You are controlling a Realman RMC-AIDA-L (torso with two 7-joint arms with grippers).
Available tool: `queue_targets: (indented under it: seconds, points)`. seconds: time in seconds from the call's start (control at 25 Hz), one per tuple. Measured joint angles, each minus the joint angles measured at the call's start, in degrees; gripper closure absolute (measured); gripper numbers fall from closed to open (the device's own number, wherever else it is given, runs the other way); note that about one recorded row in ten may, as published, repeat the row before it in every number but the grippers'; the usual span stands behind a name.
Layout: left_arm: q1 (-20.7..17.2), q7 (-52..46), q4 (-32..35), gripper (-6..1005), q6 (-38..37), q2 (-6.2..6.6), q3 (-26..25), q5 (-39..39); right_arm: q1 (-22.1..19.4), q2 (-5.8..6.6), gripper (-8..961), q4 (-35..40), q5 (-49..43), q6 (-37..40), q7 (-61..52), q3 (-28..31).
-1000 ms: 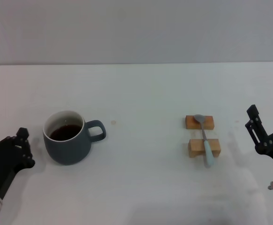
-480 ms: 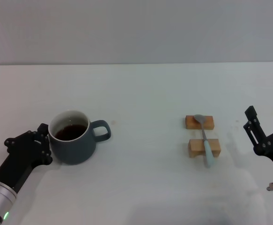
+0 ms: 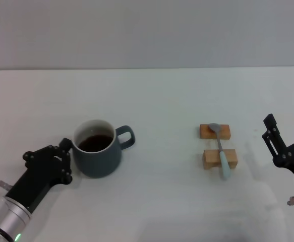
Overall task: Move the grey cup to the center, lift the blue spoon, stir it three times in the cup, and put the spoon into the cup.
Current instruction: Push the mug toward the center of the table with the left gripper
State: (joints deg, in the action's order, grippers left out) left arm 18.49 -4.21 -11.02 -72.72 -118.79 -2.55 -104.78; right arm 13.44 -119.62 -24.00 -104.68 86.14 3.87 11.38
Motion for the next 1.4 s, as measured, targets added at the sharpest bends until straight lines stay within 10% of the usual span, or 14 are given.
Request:
queue_targets:
  seconds: [1.4]
  points:
    - [1.7, 0.0, -2.3, 996, 0.4, -0.10, -1.6, -7.8, -1.0, 0.18, 233, 0.3, 0.0, 0.1, 0.0, -0.7]
